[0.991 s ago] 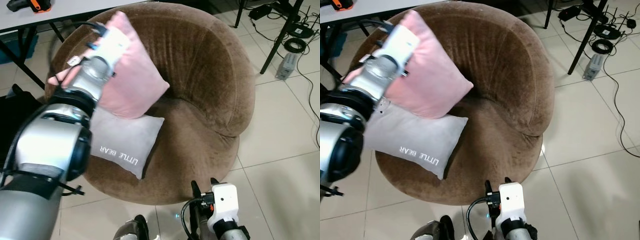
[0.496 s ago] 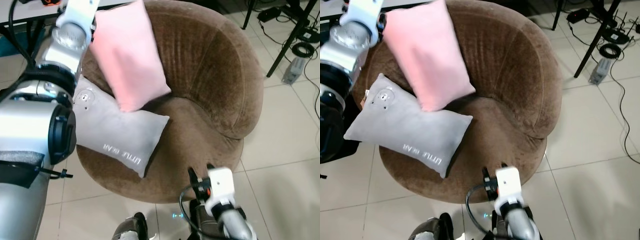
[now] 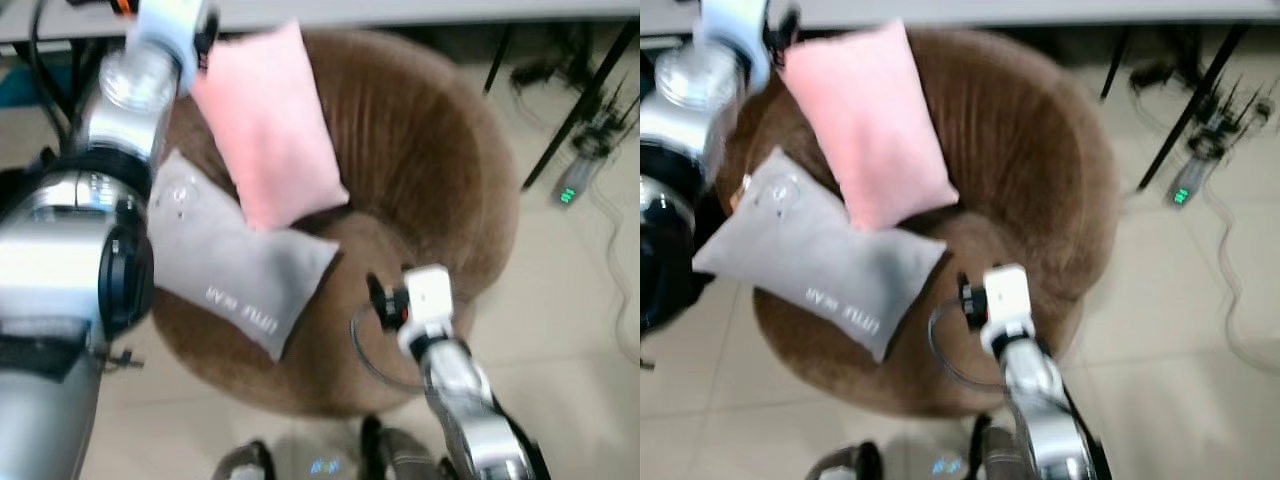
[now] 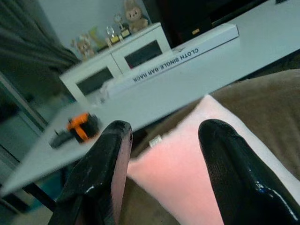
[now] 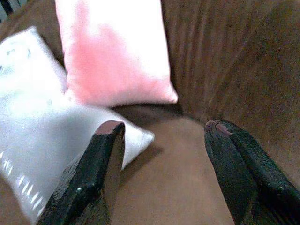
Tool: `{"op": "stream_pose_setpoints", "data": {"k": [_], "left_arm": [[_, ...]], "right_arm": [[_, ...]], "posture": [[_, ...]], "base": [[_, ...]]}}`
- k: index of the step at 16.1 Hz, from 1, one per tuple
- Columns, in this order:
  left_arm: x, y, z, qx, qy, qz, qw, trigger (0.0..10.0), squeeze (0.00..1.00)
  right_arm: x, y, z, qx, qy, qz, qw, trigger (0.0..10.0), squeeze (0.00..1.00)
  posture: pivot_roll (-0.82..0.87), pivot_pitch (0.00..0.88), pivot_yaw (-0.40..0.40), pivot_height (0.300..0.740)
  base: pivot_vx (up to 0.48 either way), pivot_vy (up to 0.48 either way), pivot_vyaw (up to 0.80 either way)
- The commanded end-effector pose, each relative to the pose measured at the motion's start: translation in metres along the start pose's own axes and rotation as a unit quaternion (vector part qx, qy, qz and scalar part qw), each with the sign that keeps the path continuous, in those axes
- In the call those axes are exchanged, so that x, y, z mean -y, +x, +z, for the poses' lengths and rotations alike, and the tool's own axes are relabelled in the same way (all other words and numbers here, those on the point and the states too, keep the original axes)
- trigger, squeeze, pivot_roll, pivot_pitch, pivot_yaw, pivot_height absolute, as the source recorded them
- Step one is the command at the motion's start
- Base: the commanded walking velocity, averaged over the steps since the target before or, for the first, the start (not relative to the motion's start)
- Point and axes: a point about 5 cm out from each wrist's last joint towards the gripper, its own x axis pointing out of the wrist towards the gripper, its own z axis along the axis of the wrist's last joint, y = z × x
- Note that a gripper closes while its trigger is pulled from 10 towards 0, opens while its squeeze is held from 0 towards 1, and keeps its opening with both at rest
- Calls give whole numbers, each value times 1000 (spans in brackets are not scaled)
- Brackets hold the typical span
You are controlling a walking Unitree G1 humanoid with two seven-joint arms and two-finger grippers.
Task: Move the pillow to the sofa from floor
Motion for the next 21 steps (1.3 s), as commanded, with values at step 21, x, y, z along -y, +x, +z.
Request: {"op": "stream_pose_setpoints", "data": {"k": [21], "left_arm": [[122, -220, -159, -105, -236, -141, 956, 10000, 0]], "right_arm": [[5, -42, -53, -72, 15, 121, 990, 10000, 0]], "posture": [[-17, 117, -69, 740]], "base": [[0, 0, 0]]}}
